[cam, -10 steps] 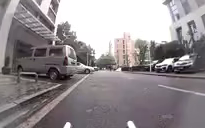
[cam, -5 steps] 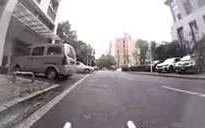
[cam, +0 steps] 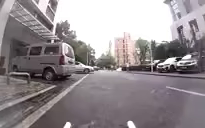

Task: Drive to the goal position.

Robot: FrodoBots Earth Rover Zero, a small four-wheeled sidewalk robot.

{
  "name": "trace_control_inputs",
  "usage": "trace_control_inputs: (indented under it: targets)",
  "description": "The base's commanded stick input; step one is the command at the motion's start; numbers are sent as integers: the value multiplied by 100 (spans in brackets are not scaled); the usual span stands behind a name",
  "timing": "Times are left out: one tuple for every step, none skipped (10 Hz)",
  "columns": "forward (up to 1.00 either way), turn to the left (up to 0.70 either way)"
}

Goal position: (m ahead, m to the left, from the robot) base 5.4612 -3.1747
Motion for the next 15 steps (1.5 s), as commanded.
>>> trace_control_inputs:
  targets:
    - [45, 0]
    - [45, 0]
    - [45, 0]
    - [45, 0]
    - [45, 0]
    - [45, 0]
    - [45, 0]
    - [45, 0]
    - [45, 0]
    - [45, 0]
    - [45, 0]
    - [45, 0]
    - [45, 0]
    - [45, 0]
    - [45, 0]
